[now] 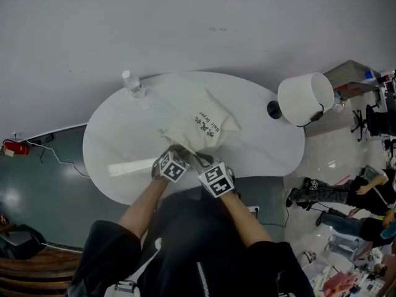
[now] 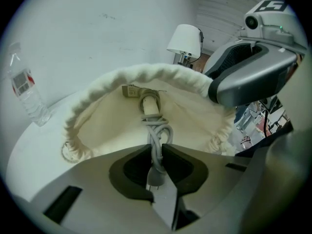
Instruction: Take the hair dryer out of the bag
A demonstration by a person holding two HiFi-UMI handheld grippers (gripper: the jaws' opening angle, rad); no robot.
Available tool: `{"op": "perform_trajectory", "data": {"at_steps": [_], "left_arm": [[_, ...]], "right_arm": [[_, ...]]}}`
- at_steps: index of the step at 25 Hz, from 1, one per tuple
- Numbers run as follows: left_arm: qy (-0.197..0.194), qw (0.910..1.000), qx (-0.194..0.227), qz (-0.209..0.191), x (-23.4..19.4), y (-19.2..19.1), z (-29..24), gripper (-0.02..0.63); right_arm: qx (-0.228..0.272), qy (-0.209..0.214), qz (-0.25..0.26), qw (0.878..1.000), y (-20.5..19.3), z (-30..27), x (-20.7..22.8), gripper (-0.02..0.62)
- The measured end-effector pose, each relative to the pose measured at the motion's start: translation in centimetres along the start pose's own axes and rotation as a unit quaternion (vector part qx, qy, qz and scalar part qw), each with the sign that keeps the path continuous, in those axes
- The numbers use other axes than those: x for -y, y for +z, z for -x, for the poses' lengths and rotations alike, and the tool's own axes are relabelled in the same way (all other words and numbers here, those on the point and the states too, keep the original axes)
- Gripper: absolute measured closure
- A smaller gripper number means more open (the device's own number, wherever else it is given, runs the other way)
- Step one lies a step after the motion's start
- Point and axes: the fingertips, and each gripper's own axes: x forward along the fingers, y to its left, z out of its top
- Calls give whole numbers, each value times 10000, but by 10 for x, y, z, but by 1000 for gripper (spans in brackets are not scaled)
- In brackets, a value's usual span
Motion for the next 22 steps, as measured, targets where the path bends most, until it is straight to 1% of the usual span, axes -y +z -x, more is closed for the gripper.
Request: {"op": "perform_trajectory", "data": {"at_steps": [15, 22], "left_arm": [[65, 9999, -24, 111, -7, -12, 17, 537], [33, 9999, -24, 144, -3, -16, 25, 537]], "right_arm": [[-13, -28, -80, 10000, -3, -5, 0, 563], [-11, -38, -146, 9999, -4, -6, -1, 563]]}}
